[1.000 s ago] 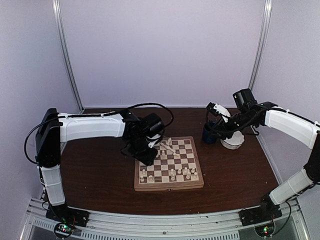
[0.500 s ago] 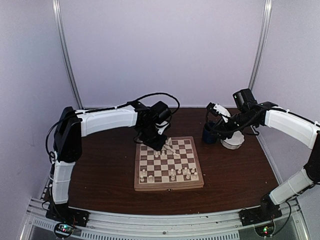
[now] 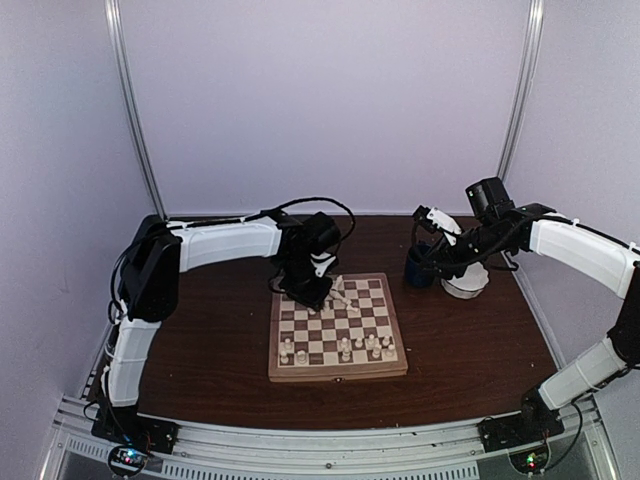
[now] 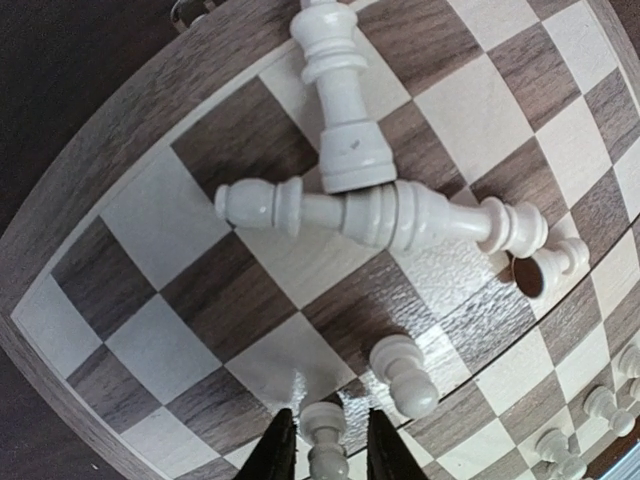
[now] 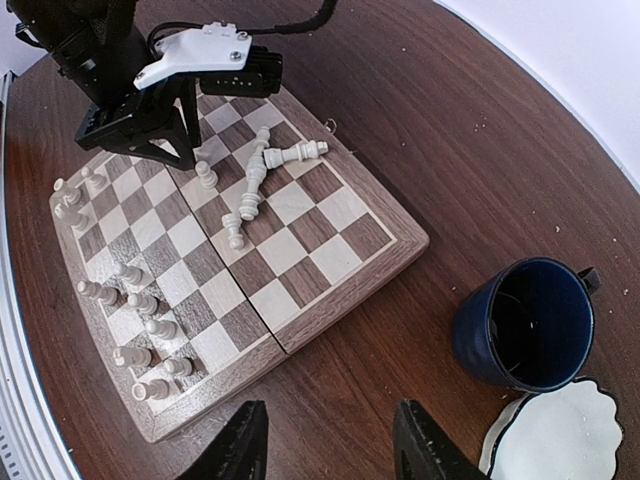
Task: Set up the chess pieces on the board
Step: Pick up the pawn from the chessboard, then place the pawn on b2.
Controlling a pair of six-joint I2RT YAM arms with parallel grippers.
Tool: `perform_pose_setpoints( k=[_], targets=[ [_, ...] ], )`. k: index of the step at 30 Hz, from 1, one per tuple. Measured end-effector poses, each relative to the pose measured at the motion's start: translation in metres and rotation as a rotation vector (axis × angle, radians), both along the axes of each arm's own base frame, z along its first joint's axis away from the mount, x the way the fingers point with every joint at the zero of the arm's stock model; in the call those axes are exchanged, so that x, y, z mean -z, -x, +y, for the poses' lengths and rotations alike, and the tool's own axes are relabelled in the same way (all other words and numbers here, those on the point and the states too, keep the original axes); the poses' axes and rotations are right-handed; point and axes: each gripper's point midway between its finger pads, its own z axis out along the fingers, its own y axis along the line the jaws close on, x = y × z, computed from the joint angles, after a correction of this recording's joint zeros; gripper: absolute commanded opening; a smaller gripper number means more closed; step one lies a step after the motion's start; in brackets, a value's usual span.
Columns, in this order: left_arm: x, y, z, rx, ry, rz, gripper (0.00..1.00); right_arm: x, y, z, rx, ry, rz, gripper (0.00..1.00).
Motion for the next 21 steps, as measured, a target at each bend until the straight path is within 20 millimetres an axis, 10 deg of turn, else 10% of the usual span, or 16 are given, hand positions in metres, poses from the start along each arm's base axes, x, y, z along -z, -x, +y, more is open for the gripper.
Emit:
perform_pose_setpoints(
  k=[21],
  targets=[
    [-0.011, 0.026, 0.015, 0.014, -0.012, 0.008, 0.07, 0.0, 0.0, 0.0, 0.0, 0.001, 0.002, 0.47]
  ],
)
